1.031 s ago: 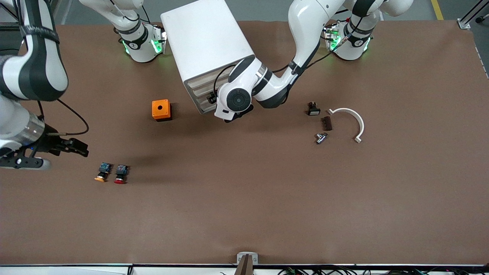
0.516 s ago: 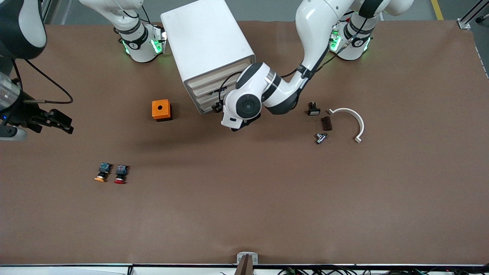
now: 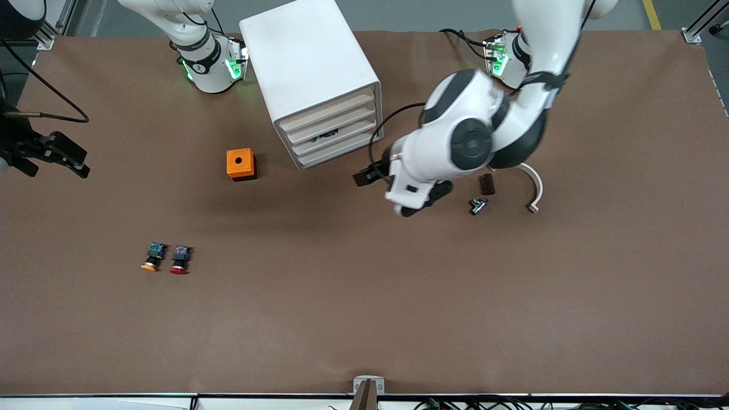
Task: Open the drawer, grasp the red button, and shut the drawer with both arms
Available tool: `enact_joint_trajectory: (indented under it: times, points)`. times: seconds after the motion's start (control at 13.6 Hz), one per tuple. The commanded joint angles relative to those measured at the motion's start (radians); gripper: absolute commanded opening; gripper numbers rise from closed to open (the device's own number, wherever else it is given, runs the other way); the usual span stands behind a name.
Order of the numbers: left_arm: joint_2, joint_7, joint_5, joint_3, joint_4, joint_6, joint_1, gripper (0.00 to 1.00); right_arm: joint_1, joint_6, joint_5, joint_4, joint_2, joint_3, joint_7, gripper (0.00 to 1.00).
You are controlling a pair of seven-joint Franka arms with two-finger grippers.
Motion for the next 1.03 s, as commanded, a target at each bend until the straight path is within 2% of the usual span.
enact_joint_trajectory:
  times: [0.0, 0.15, 0.37, 0.52, 0.74, 0.96]
  points:
    - [-0.121, 0.167, 0.099, -0.006, -0.039, -0.167, 0.069, 0.99, -0.015, -0.008, -0.018, -0.001, -0.013, 0.004, -0.004, 1.00]
    - [-0.178, 0.287, 0.193, -0.006, -0.042, -0.290, 0.117, 0.99, -0.016, -0.010, -0.019, 0.008, -0.013, 0.003, -0.003, 1.00]
    - [-0.240, 0.415, 0.306, -0.006, -0.053, -0.360, 0.198, 0.99, -0.016, -0.013, -0.021, 0.024, -0.013, 0.003, -0.001, 1.00]
    - [-0.292, 0.529, 0.392, -0.007, -0.092, -0.365, 0.253, 0.99, -0.018, -0.028, -0.021, 0.045, -0.007, 0.003, -0.007, 1.00]
    - [-0.388, 0.746, 0.406, -0.007, -0.204, -0.354, 0.397, 0.99, -0.016, -0.077, -0.021, 0.053, -0.007, 0.006, -0.009, 1.00]
    - [-0.442, 0.876, 0.449, -0.009, -0.275, -0.305, 0.489, 0.99, -0.016, -0.077, -0.021, 0.053, -0.006, 0.006, -0.004, 1.00]
